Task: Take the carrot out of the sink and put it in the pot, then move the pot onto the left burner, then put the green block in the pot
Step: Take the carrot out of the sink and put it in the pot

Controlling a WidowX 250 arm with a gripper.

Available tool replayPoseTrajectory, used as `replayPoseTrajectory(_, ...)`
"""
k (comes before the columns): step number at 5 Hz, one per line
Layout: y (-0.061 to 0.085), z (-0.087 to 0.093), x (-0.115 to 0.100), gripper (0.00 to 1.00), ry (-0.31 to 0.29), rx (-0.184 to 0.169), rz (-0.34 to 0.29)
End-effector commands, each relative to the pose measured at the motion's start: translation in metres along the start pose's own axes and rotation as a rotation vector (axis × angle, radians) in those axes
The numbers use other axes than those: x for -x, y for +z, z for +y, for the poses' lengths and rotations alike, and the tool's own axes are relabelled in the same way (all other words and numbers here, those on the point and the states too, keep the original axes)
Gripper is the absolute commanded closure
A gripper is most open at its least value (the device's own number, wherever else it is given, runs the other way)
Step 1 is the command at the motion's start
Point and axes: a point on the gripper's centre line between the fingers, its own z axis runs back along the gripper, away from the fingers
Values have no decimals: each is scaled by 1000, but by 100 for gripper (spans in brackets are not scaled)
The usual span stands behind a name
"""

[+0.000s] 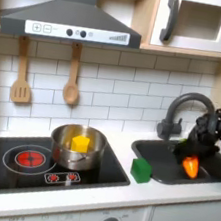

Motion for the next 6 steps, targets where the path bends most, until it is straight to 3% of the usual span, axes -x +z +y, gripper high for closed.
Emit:
replayPoseTrajectory(1,17,26,42,100,46,-27,-175)
replayPoseTrajectory(2,31,43,65,100,46,-21,-172)
replayPoseTrajectory(3,37,47,73,100,26,2,-162)
replayPoseTrajectory(4,44,54,71,100,21,13,-195)
replayPoseTrajectory(5,51,59,53,100,-41,-20,-264)
replayPoseTrajectory(6,49,50,38,100,-68,-44,-298)
